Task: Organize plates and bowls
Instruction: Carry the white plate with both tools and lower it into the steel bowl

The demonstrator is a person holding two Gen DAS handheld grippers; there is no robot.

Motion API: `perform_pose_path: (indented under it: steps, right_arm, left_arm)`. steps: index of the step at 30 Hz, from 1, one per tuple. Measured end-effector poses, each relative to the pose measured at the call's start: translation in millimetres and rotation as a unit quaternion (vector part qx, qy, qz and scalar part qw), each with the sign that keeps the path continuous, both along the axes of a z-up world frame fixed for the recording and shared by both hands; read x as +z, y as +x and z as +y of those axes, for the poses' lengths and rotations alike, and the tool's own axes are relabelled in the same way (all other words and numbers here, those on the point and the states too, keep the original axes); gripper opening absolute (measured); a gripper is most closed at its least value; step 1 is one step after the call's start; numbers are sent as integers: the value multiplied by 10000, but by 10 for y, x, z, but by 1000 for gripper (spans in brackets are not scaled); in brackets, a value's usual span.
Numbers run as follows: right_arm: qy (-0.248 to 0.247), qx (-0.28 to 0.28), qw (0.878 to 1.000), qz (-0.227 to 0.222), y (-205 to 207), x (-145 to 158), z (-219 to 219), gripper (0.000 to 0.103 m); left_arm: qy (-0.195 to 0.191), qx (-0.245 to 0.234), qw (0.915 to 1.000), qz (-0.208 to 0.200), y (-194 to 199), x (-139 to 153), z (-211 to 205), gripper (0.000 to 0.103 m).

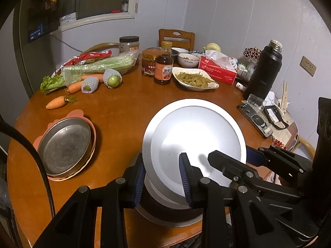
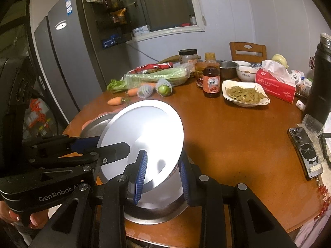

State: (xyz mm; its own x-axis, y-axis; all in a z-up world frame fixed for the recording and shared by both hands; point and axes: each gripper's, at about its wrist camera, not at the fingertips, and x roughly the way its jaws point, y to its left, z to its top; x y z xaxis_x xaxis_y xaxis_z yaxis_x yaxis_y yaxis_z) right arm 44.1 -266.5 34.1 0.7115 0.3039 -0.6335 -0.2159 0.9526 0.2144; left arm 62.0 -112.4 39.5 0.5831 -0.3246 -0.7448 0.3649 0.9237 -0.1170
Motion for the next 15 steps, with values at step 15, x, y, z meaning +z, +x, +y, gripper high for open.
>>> perform_pose_path:
  steps: [15]
  right_arm:
    - [-26, 13, 9998, 184, 18, -180, -7, 33]
  left_arm:
    - [79, 19, 9998, 200, 51, -199, -46, 32]
